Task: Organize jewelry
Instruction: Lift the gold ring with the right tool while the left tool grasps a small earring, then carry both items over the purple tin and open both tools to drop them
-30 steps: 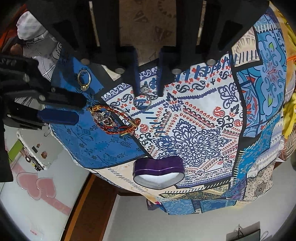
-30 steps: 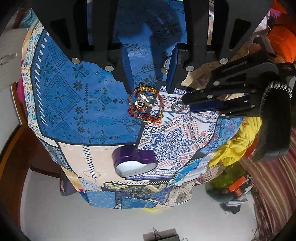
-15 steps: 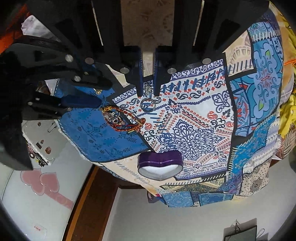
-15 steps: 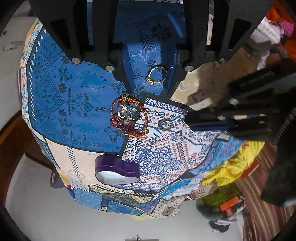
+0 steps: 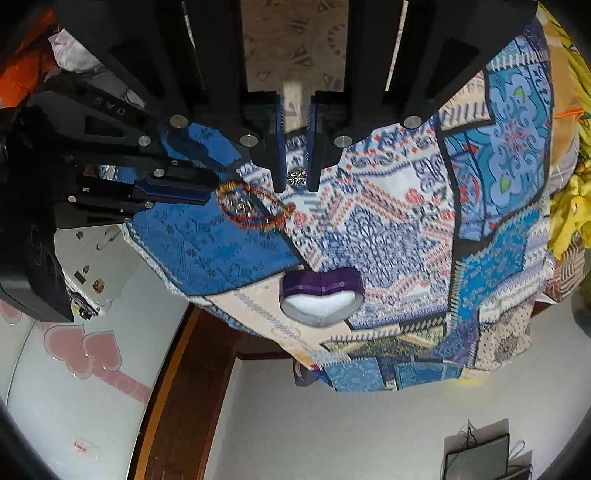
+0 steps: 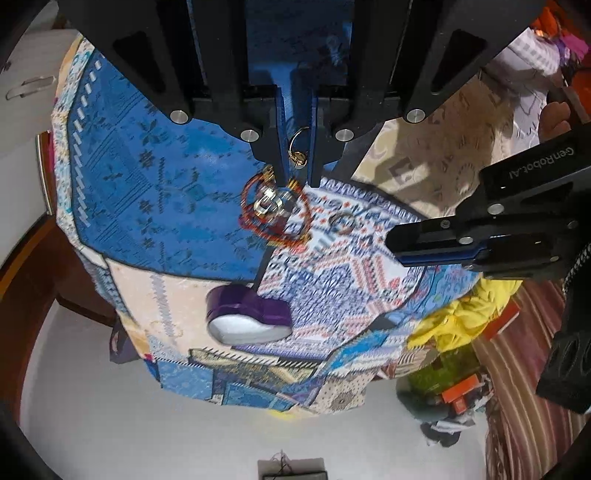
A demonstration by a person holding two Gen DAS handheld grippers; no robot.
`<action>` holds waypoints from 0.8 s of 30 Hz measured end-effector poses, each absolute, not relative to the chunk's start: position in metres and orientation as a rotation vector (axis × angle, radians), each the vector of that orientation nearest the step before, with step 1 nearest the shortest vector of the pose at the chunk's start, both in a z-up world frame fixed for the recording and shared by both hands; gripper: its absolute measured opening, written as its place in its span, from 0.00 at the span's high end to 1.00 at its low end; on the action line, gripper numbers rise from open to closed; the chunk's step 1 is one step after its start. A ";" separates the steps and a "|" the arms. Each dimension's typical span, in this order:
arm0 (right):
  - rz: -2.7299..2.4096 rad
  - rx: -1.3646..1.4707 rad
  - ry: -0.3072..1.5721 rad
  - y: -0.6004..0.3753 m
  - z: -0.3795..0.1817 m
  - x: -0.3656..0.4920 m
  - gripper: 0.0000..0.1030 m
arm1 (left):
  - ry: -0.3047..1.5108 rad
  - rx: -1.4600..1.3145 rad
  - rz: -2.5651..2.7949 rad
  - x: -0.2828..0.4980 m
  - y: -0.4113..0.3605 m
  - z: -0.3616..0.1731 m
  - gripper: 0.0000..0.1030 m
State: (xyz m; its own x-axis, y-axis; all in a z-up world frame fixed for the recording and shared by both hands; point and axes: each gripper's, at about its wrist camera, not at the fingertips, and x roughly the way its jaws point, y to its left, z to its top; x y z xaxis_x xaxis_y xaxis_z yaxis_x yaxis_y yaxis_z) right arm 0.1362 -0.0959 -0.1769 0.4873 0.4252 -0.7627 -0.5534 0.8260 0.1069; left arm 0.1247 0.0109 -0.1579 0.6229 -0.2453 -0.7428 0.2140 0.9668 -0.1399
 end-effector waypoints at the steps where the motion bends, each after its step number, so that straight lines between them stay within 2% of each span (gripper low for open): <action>1: 0.593 -0.154 0.870 -0.097 -0.174 0.137 0.91 | 0.850 -0.036 -0.260 0.126 0.012 -0.155 0.92; 12: 0.552 -0.063 0.707 -0.115 -0.123 0.167 0.91 | 0.758 -0.028 -0.203 0.151 0.026 -0.121 0.92; 24: 0.530 -0.018 0.629 -0.114 -0.098 0.207 0.91 | 0.675 0.002 -0.206 0.192 0.019 -0.098 0.92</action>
